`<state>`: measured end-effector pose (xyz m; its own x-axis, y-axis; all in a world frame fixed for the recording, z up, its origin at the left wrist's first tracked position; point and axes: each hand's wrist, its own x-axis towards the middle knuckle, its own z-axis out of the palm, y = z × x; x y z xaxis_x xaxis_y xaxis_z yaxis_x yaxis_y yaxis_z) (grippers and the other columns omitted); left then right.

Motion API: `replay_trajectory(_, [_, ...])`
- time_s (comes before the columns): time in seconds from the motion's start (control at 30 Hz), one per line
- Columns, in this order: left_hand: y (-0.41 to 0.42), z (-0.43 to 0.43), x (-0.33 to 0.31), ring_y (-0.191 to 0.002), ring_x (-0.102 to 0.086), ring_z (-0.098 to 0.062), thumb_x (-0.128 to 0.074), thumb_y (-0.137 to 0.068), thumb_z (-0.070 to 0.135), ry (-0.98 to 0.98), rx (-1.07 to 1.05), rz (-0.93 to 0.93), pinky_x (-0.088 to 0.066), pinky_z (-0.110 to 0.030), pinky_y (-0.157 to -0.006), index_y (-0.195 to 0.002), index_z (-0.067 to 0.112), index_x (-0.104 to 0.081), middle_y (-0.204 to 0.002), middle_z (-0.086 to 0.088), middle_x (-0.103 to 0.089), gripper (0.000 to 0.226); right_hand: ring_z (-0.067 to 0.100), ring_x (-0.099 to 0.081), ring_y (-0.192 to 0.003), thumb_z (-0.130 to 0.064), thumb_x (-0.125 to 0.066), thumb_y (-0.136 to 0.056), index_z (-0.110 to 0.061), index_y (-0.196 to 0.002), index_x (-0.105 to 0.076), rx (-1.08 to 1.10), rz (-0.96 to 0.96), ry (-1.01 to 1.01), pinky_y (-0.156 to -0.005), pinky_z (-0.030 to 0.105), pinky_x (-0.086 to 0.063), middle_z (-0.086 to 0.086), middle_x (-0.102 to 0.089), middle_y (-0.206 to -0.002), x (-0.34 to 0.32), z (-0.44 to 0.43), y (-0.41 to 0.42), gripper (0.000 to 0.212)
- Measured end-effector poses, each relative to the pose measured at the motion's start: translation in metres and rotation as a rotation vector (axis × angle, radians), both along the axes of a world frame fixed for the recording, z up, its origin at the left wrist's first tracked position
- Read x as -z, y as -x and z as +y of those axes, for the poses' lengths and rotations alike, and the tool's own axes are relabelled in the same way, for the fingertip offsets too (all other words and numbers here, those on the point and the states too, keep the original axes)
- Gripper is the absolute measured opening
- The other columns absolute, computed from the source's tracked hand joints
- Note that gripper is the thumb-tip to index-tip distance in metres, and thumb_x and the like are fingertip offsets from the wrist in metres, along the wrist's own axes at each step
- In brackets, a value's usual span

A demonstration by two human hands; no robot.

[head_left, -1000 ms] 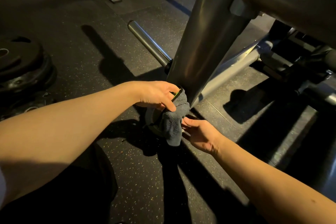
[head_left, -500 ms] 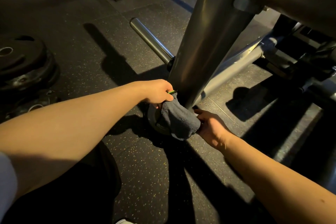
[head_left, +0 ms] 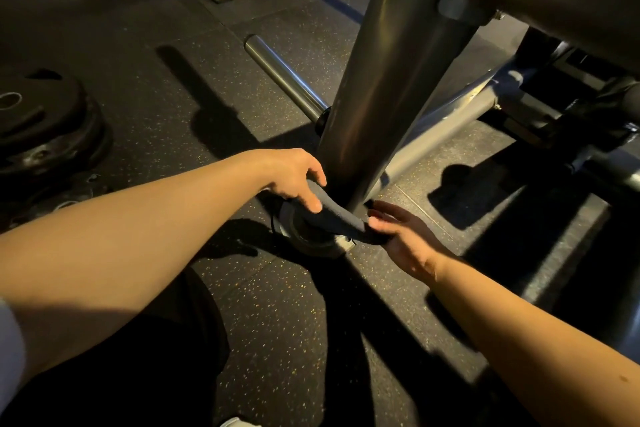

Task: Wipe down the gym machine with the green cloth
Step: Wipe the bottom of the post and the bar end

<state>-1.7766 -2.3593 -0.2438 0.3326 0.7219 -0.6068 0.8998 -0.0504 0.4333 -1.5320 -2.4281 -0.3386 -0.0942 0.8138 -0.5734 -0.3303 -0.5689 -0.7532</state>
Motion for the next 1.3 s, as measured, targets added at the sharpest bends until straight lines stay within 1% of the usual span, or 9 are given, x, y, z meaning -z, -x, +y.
replay_trajectory(0.1, [-0.001,-0.002,0.001,-0.078,-0.063,-0.013,-0.078,-0.088,0.022,-0.046,0.02,0.008,-0.049,-0.026,-0.066,-0.105,0.029,-0.071,-0.101,-0.002,-0.069,0.019,0.005,-0.065,-0.097,-0.014,-0.085,-0.079,-0.017,-0.125,-0.069,-0.411,-0.643,-0.251,-0.073,0.006,-0.048,-0.003,-0.071,-0.11,-0.006,-0.004,0.002,0.049])
replay_trajectory(0.23, [-0.008,-0.002,0.005,-0.083,-0.062,-0.016,-0.071,-0.093,0.036,-0.133,-0.065,0.023,-0.049,-0.03,-0.075,-0.089,0.02,-0.072,-0.09,0.0,-0.067,0.016,0.01,-0.063,-0.083,-0.03,-0.073,-0.093,-0.025,-0.102,-0.075,-0.479,-0.986,-0.433,-0.074,0.023,-0.043,-0.008,-0.069,-0.091,-0.005,-0.002,0.009,0.01])
replay_trajectory(0.37, [-0.011,-0.002,0.006,-0.07,-0.052,-0.02,-0.07,-0.091,0.038,-0.173,-0.097,0.042,-0.042,-0.032,-0.066,-0.067,0.017,-0.058,-0.071,-0.004,-0.054,0.034,0.018,-0.069,-0.093,-0.032,-0.07,-0.095,-0.023,-0.1,-0.077,-0.394,-0.866,-0.349,-0.087,0.033,-0.054,-0.001,-0.075,-0.098,-0.008,0.004,0.016,0.012])
replay_trajectory(0.47, [-0.014,-0.003,0.002,-0.067,-0.049,-0.017,-0.067,-0.092,0.036,-0.174,-0.094,0.022,-0.039,-0.031,-0.063,-0.067,0.018,-0.055,-0.07,-0.001,-0.05,0.033,0.023,-0.071,-0.085,-0.018,-0.067,-0.098,-0.018,-0.097,-0.076,-0.215,-0.519,-0.218,-0.074,0.035,-0.06,0.002,-0.076,-0.089,-0.02,0.008,0.03,0.009])
replay_trajectory(0.6, [-0.021,-0.004,0.0,-0.067,-0.059,-0.018,-0.063,-0.096,0.049,-0.127,-0.111,-0.04,-0.044,-0.03,-0.062,-0.08,0.016,-0.059,-0.077,-0.003,-0.059,0.037,0.022,-0.071,-0.081,-0.018,-0.054,-0.104,-0.013,-0.114,-0.07,-0.111,-0.169,-0.033,-0.058,0.031,-0.056,0.006,-0.076,-0.098,-0.031,0.018,0.05,0.02])
replay_trajectory(0.77, [-0.017,-0.004,0.003,-0.085,-0.073,-0.019,-0.073,-0.088,0.054,0.008,-0.183,-0.205,-0.058,-0.025,-0.061,-0.114,0.017,-0.059,-0.106,-0.005,-0.067,0.047,0.028,-0.07,-0.098,-0.01,-0.038,-0.101,-0.005,-0.125,-0.065,-0.093,0.047,0.011,-0.073,0.037,-0.059,0.013,-0.074,-0.114,-0.035,0.029,0.057,0.036])
replay_trajectory(0.93, [-0.005,0.001,0.006,-0.083,-0.07,-0.019,-0.071,-0.093,0.021,-0.083,-0.249,-0.213,-0.061,-0.028,-0.064,-0.106,0.017,-0.065,-0.104,-0.008,-0.068,0.015,0.028,-0.073,-0.098,0.006,-0.03,-0.095,-0.006,-0.128,-0.063,-0.181,-0.029,-0.018,-0.083,0.035,-0.058,0.016,-0.073,-0.117,-0.035,0.029,0.056,0.048])
replay_trajectory(1.07, [0.009,0.01,0.007,-0.089,-0.068,-0.021,-0.064,-0.099,0.023,-0.129,-0.436,-0.156,-0.054,-0.028,-0.06,-0.114,0.011,-0.062,-0.108,-0.012,-0.066,0.02,0.033,-0.072,-0.093,0.0,-0.058,-0.083,-0.016,-0.104,-0.069,0.161,-0.357,-0.036,-0.091,0.054,-0.058,0.013,-0.074,-0.1,-0.012,0.033,0.058,0.029])
replay_trajectory(1.3, [0.022,0.027,0.021,-0.092,-0.06,-0.021,-0.047,-0.107,0.028,-0.472,-0.432,-0.099,-0.045,-0.035,-0.071,-0.132,0.012,-0.04,-0.107,-0.006,-0.06,0.031,0.014,-0.054,-0.121,-0.024,-0.067,-0.097,-0.027,-0.148,-0.041,0.321,-0.469,-0.281,-0.112,0.035,-0.042,-0.008,-0.057,-0.131,-0.006,0.045,0.075,0.056])
